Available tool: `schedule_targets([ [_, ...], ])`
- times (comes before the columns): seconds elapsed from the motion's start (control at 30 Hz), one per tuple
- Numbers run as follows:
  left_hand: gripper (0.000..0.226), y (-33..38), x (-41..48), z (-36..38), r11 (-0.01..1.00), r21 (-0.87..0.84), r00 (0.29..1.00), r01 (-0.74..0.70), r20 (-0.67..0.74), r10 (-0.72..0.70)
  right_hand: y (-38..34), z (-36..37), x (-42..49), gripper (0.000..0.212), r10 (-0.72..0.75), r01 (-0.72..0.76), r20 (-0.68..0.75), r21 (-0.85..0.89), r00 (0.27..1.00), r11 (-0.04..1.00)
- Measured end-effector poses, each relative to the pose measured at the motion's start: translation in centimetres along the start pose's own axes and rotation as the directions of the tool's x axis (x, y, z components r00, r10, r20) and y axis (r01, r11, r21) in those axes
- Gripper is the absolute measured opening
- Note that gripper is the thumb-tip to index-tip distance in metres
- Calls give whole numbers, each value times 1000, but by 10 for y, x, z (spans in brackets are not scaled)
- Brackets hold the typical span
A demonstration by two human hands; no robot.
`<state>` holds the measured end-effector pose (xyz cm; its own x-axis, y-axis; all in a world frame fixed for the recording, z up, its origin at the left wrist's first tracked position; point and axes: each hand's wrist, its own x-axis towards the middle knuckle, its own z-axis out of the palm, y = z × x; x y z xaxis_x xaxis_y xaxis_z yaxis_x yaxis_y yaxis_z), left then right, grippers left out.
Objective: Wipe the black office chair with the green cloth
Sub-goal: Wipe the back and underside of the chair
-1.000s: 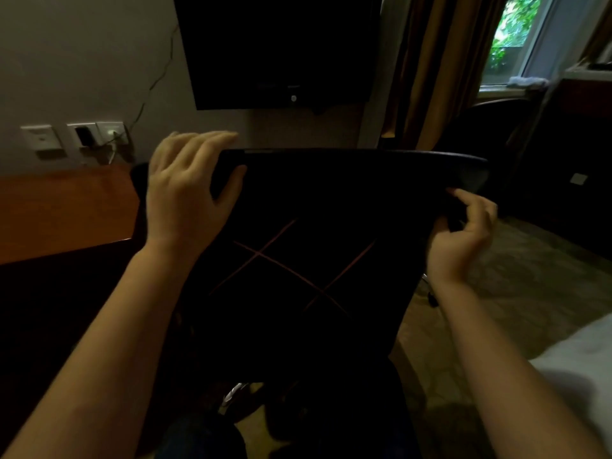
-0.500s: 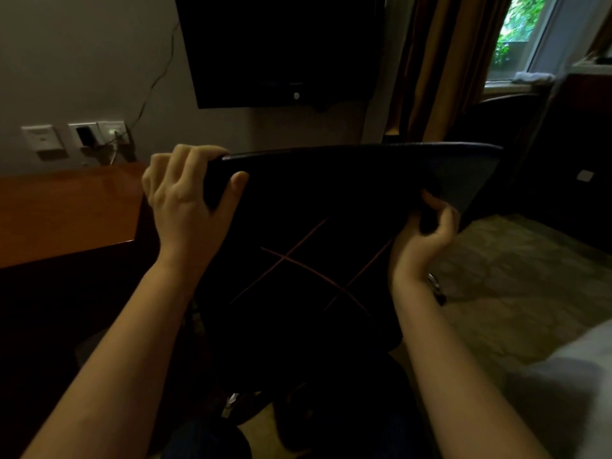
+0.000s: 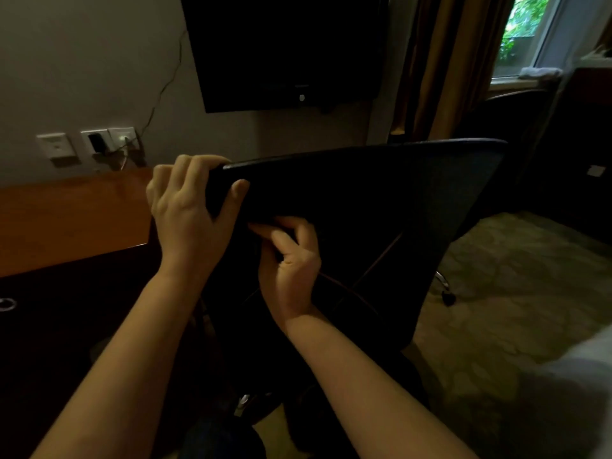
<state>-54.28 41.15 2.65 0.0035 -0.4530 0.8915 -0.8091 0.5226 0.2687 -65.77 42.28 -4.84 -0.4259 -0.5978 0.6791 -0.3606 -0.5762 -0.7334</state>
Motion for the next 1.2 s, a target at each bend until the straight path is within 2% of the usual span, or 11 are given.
schedule_targets([
  [0.07,41,-4,1,-3,1000,1,1000,-12,17,12,-5,-10,-10,11,40,-62,125,175,991,983],
  [0.17,41,-7,3,-8,999,-1,998,-44,55,44,-3,-3,1,11,-202,212,92,-112,975,971],
  [0.3,37,-3,5,-11,995,-50,993,-90,74,94,4,-23,13,50,-424,467,210,-243,881,850],
  [0.4,35,-8,9,-15,984,-160,996,-78,39,85,1,-37,23,50,-372,392,138,-174,918,903],
  [0.5,38,-17,6,-16,989,-126,994,-81,65,90,-4,-55,31,40,-371,376,67,-216,926,901],
  [0.63,57,-21,-16,-12,945,-250,968,211,186,-167,-12,-81,43,38,-373,346,-58,-261,926,901],
  [0.7,54,-26,-20,-10,914,-291,952,284,196,-234,-14,-90,49,39,-355,311,-141,-263,924,913],
  [0.9,40,-33,-14,-15,904,-313,954,291,172,-247,-10,-84,51,32,-377,309,-156,-338,913,889],
  [1.03,23,-31,-14,-13,867,-417,961,274,158,-227,-2,-64,51,30,-426,290,-287,-413,858,863],
  [1.13,23,-28,-15,-9,779,-538,947,320,213,-242,4,-46,49,28,-435,299,-385,-363,814,882],
  [1.2,26,-24,-18,-6,712,-597,929,370,256,-268,7,-32,36,32,-426,317,-342,-331,838,889],
])
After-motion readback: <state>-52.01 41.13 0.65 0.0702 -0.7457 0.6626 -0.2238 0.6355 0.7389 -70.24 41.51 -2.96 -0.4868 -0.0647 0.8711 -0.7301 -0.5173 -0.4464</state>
